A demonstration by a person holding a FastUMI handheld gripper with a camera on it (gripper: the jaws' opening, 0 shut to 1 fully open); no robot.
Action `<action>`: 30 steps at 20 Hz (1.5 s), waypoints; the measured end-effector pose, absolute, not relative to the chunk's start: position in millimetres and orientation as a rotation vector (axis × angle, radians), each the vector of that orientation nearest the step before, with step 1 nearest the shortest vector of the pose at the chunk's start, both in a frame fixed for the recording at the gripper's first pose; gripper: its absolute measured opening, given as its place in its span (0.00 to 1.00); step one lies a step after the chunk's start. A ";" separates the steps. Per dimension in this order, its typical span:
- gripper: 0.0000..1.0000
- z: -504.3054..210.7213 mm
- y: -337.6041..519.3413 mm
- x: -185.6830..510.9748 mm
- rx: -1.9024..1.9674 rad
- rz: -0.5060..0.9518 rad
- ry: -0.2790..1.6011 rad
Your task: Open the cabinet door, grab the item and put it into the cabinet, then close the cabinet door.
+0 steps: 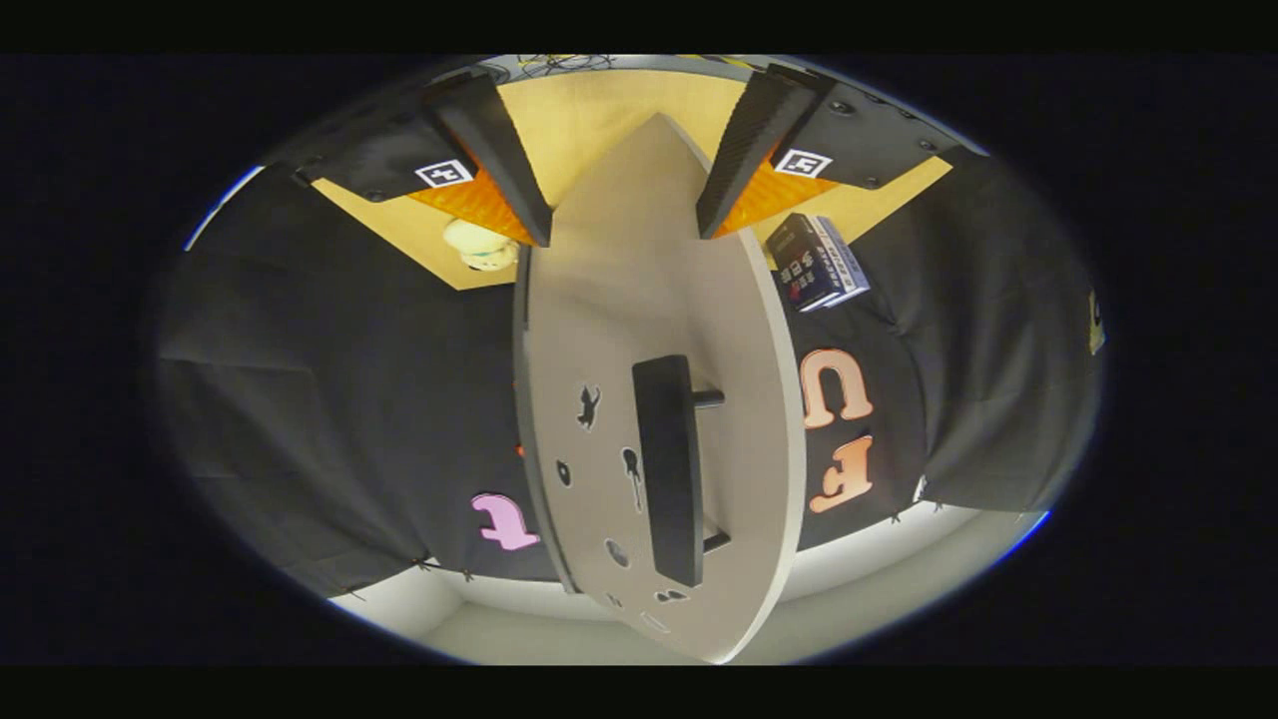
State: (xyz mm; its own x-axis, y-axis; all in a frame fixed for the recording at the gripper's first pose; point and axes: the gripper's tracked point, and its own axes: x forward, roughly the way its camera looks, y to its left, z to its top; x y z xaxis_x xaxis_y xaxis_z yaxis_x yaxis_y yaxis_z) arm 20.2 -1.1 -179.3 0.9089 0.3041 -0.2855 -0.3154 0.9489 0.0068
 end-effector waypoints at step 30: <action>0.94 -128.5 112.1 101.9 -0.042 0.116 0.250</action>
State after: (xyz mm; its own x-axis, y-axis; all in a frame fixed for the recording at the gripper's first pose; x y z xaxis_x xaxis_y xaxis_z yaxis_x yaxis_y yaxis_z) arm 101.9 112.1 -128.5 0.9622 0.1097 -0.2493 -0.1201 0.9924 -0.0270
